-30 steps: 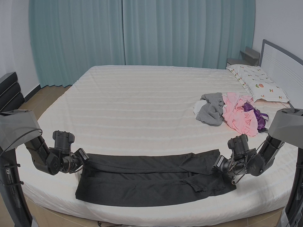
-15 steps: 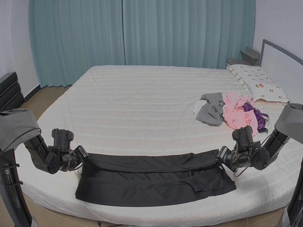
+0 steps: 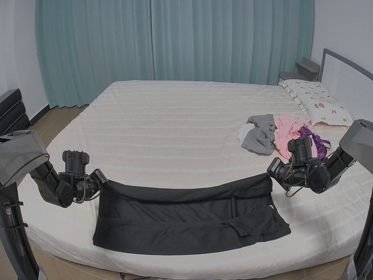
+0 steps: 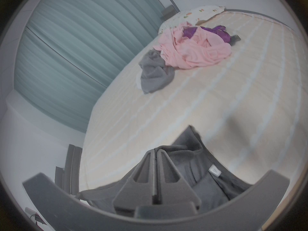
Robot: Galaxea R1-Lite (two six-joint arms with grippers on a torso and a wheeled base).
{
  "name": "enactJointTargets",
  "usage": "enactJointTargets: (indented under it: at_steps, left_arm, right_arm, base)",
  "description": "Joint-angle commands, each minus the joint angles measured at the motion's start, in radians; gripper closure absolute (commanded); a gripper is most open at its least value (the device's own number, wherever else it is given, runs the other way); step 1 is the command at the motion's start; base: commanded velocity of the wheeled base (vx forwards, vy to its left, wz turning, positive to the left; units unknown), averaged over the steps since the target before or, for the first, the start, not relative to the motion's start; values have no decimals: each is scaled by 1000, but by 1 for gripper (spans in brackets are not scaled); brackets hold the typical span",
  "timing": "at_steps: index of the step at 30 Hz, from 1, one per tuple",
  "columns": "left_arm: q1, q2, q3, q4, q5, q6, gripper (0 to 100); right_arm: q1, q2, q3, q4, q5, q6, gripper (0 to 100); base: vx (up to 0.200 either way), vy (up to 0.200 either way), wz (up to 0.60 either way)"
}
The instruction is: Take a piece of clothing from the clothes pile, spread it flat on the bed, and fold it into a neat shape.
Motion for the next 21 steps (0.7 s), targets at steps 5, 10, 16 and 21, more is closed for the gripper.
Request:
enactJointTargets:
  at_steps: [5, 10, 16, 21]
  left_arm:
    - [11, 11, -96, -2, 3, -6, 100]
    - [9, 19, -84, -2, 3, -6, 100]
    - [9, 5, -27, -2, -2, 3, 100]
    - [11, -12, 59, -3, -6, 77, 100]
  right_arm:
    - [-11, 70, -157, 0, -16, -6, 100]
    - [-15, 68, -146, 0, -13, -7, 100]
    - [-17, 20, -56, -5, 16, -16, 100]
    - [-19, -44, 46, -8, 67, -36, 100]
  base:
    - [0, 0, 0]
    - [0, 0, 0]
    - [0, 0, 0]
    - [0, 0, 0]
